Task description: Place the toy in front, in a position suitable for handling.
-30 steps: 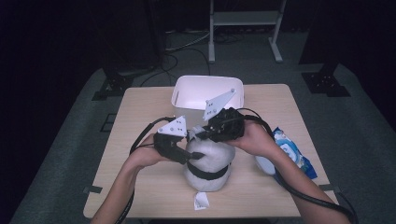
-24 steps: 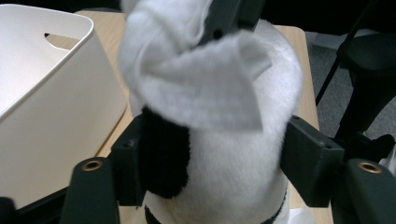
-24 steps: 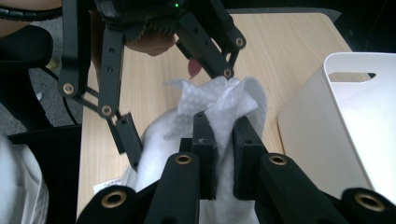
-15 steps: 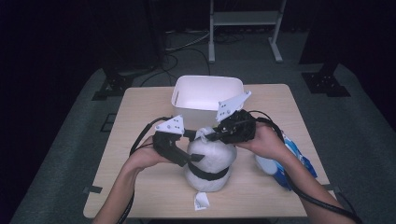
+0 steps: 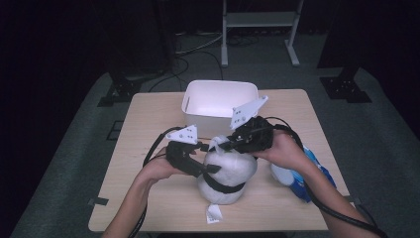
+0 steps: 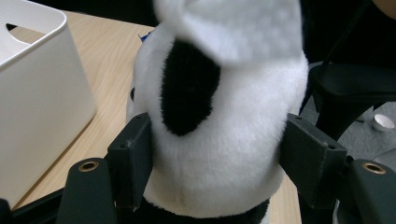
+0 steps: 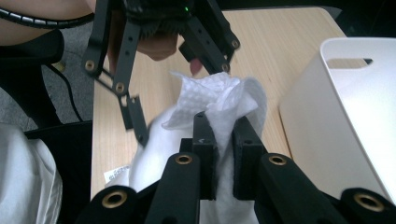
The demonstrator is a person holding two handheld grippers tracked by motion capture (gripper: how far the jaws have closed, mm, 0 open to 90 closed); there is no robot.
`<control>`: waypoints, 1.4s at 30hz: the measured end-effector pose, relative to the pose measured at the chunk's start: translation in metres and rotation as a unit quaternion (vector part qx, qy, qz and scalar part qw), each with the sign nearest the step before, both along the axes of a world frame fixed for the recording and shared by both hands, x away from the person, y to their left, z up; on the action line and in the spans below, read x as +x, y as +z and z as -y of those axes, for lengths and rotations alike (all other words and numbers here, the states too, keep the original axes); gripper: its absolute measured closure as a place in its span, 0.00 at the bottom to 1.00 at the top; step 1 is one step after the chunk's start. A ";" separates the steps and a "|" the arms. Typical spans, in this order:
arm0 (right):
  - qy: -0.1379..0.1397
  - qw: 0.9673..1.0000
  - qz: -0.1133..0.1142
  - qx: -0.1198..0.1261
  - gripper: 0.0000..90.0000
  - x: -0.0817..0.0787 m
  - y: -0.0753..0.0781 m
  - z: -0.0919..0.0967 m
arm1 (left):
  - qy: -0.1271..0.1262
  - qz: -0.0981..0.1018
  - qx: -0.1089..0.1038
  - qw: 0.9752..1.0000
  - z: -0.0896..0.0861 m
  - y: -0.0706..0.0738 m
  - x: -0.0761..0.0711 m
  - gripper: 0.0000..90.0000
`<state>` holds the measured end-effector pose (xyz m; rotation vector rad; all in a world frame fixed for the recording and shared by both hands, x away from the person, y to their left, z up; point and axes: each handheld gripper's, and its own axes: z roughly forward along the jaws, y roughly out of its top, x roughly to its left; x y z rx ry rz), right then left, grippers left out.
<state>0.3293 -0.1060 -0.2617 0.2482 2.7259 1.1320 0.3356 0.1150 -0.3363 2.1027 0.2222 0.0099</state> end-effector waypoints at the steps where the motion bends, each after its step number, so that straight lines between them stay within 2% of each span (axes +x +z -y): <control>1: 0.001 1.000 0.003 -0.002 0.91 0.000 0.000 -0.004 | 0.003 0.000 0.006 1.000 0.000 0.001 0.000 0.34; 7: -0.001 1.000 0.005 -0.008 0.91 0.001 0.002 -0.009 | 0.007 -0.003 0.003 1.000 -0.005 0.000 0.001 0.35; 12: -0.015 1.000 0.006 0.000 0.91 0.002 0.002 0.006 | 0.008 0.003 0.004 1.000 -0.005 0.000 0.001 0.38; 15: -0.028 0.999 0.003 0.016 0.91 0.000 0.001 0.024 | 0.009 0.005 0.006 1.000 -0.004 0.001 0.001 0.38; 21: -0.042 0.999 -0.005 0.034 0.91 -0.003 -0.004 0.045 | 0.013 0.002 0.007 1.000 -0.005 0.001 0.002 0.38; 22: -0.050 0.998 -0.007 0.038 0.91 -0.004 -0.009 0.055 | 0.014 0.002 0.008 1.000 -0.006 0.001 0.002 0.38; 30: -0.082 0.995 -0.028 0.048 0.91 -0.004 -0.028 0.083 | 0.014 -0.002 0.004 1.000 -0.007 0.000 0.004 0.38; 36: -0.088 0.995 -0.031 0.043 0.91 -0.004 -0.029 0.089 | 0.013 -0.002 0.004 1.000 -0.006 0.000 0.004 0.38; 42: -0.074 0.996 -0.022 0.043 0.91 -0.003 -0.018 0.077 | 0.010 0.002 0.007 1.000 -0.002 0.002 0.003 0.39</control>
